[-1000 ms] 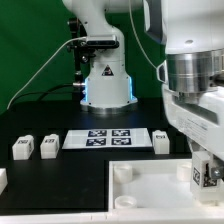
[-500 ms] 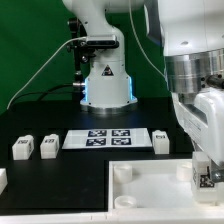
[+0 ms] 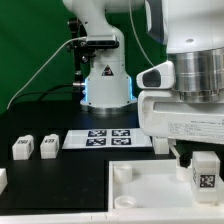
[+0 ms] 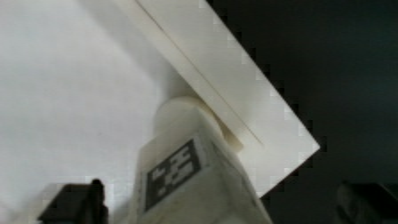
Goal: Assemble one leg
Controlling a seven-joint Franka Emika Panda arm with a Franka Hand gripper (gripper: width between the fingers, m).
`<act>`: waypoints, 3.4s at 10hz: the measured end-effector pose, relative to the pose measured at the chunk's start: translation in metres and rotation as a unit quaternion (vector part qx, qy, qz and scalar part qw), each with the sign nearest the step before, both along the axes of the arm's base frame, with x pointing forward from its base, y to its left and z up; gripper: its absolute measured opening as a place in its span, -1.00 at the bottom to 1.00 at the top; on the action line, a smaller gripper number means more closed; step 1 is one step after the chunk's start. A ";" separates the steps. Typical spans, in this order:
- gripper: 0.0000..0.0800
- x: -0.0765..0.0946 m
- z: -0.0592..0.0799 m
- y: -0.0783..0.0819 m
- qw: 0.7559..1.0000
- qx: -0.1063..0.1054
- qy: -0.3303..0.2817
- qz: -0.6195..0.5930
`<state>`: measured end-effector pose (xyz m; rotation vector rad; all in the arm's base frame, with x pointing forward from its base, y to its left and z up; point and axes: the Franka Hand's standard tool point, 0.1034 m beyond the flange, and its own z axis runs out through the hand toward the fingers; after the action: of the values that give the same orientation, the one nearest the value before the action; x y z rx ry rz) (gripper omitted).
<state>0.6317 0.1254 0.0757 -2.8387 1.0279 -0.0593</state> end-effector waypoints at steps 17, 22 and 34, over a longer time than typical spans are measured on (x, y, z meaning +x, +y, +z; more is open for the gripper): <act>-0.26 0.000 -0.004 -0.003 0.952 0.013 0.028 -0.304; -0.26 0.001 -0.004 -0.004 0.903 0.044 0.046 -0.425; 0.62 0.002 0.004 -0.005 0.927 -0.057 -0.028 0.370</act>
Offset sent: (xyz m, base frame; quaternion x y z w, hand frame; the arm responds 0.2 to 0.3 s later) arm 0.0013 0.0036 0.0080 -0.0442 -0.0022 -0.4435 0.8952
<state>0.6340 0.1203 0.0799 -3.0975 -0.1088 -0.1287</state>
